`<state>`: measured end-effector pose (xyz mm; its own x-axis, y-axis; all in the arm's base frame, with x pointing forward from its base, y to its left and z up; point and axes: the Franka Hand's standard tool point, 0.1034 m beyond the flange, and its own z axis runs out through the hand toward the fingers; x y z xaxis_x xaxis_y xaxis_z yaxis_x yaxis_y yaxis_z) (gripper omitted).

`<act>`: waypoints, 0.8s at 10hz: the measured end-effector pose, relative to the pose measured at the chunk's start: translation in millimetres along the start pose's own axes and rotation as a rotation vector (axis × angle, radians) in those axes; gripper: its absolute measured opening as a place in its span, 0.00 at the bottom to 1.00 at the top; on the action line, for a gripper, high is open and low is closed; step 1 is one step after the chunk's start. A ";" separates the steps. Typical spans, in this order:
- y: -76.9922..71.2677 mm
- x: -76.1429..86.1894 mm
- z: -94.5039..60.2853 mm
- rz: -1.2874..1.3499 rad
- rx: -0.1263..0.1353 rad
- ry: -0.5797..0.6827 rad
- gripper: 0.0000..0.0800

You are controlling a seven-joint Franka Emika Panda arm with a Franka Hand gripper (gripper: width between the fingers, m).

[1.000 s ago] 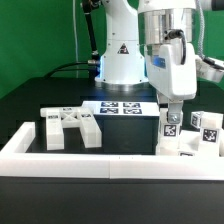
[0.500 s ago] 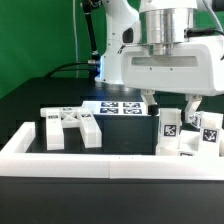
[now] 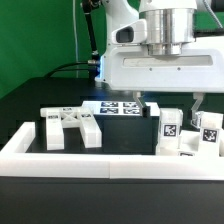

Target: Assemble chair

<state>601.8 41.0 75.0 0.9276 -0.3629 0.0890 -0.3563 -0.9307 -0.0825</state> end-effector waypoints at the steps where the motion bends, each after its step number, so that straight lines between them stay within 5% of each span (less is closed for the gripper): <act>1: 0.2 0.0 0.0 -0.072 -0.013 0.001 0.81; 3: 0.8 0.2 0.0 -0.132 -0.023 0.002 0.81; 6: 1.4 0.5 0.0 -0.131 -0.024 0.002 0.36; 8: 1.4 0.5 0.0 -0.094 -0.024 0.003 0.36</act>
Offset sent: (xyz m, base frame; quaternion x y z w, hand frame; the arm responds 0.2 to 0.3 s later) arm 0.0000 0.0000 0.0000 0.0000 0.0000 -0.0650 0.9979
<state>601.8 39.5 74.9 0.9568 -0.2738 0.0979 -0.2700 -0.9615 -0.0503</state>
